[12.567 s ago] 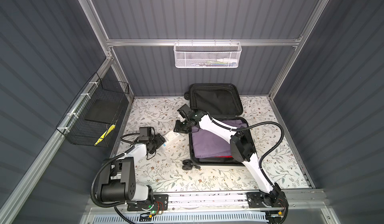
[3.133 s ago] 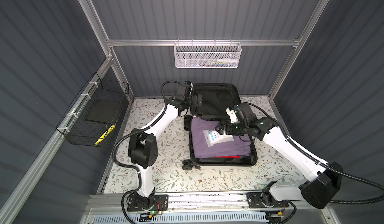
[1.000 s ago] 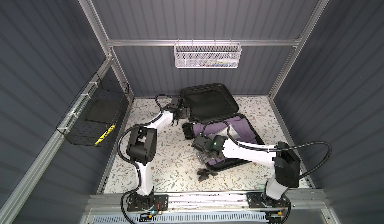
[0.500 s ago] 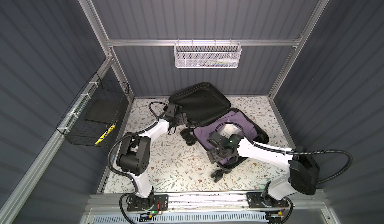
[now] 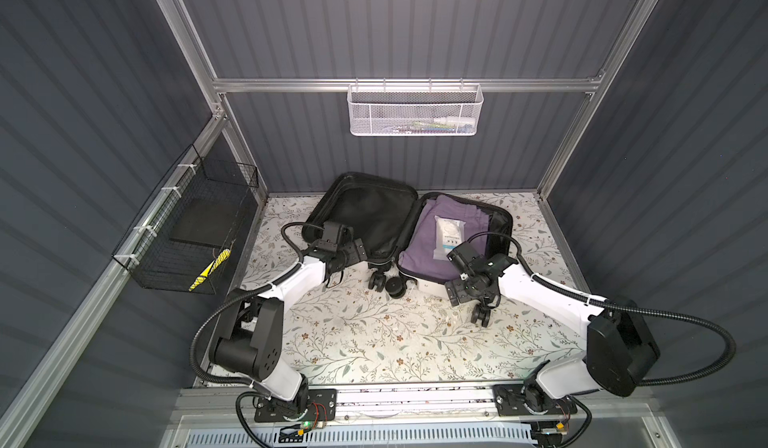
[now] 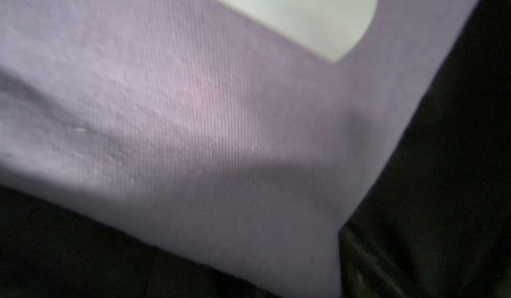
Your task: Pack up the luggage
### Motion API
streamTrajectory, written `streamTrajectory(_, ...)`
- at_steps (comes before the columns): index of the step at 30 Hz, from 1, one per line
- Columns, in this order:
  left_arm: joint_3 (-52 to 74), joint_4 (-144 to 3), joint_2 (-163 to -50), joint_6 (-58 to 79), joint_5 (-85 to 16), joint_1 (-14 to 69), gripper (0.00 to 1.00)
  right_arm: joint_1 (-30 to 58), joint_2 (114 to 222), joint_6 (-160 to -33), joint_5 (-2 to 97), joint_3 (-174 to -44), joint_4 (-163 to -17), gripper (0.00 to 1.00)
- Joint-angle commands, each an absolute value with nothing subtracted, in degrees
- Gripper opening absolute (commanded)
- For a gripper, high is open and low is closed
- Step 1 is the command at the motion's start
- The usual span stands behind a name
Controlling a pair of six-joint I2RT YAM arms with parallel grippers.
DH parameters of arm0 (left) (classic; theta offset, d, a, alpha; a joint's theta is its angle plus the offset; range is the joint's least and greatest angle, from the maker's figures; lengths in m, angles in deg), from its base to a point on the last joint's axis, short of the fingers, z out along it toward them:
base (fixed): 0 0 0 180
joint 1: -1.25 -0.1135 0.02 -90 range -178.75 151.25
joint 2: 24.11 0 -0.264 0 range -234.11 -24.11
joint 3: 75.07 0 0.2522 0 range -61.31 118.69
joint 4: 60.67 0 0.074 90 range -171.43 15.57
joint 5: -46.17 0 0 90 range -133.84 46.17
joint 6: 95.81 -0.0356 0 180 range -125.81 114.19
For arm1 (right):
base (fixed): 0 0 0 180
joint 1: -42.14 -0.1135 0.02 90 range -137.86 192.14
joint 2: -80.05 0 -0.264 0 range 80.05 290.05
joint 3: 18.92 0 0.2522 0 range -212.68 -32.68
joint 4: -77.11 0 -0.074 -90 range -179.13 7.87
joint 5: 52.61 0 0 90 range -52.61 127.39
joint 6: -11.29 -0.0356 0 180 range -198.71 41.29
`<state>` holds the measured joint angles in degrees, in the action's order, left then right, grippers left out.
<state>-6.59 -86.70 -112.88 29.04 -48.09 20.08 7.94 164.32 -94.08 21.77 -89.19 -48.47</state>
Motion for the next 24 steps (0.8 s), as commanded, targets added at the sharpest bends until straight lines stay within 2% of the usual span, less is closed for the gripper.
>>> streamTrajectory(1,-13.0,-98.0,-111.7,30.3,-48.1,19.5,1.0,11.8,165.2,-99.3,14.1,-87.6,-46.6,0.99)
streamTrajectory(6,-15.6,-98.1,-106.3,32.9,-47.0,22.8,1.0,13.2,164.2,-98.8,15.5,-87.8,-46.9,0.99)
streamTrajectory(11,-12.6,-99.9,-104.1,33.5,-47.3,27.9,1.0,14.1,161.8,-98.6,18.1,-88.0,-46.0,0.99)
streamTrajectory(20,-6.8,-105.8,-101.0,33.0,-47.8,28.4,1.0,14.3,153.5,-96.3,32.1,-88.7,-42.0,0.99)
streamTrajectory(24,-3.2,-107.7,-100.6,31.6,-48.4,28.4,1.0,14.4,150.0,-96.4,35.1,-89.5,-40.7,0.99)
